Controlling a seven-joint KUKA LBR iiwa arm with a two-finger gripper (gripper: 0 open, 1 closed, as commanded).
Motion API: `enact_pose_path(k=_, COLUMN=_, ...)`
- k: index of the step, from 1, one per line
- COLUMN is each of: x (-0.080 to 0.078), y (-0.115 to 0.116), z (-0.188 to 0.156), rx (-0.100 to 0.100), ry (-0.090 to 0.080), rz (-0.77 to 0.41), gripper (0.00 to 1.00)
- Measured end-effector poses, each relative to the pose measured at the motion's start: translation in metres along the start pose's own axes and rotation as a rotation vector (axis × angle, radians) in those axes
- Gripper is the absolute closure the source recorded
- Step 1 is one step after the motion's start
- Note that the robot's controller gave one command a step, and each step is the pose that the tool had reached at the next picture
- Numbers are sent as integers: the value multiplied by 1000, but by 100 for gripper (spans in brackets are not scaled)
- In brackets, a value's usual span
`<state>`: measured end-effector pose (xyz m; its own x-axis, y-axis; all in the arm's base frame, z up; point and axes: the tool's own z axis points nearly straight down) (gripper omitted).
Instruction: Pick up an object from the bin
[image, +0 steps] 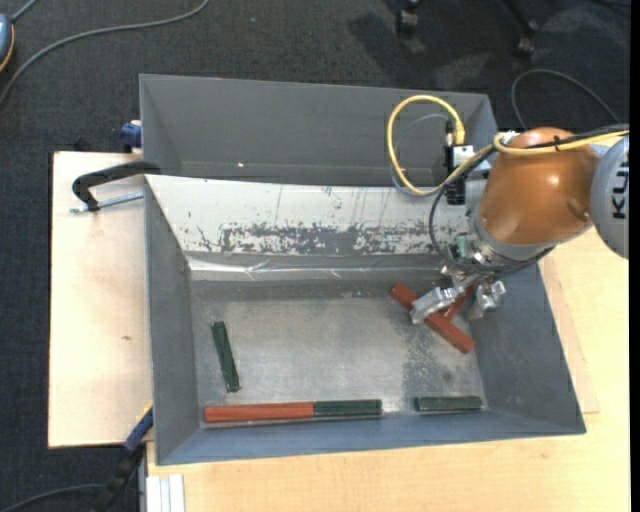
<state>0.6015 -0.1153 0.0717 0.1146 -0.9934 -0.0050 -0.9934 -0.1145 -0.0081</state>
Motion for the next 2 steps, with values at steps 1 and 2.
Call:
enact_pose_path(k=1, x=1, y=3, z=1, rx=-6, ry=2, rz=-3, gripper=100)
enact_pose_path(k=2, x=-52, y=30, z=-173, rx=4, ry=5, rz=11, gripper=100)
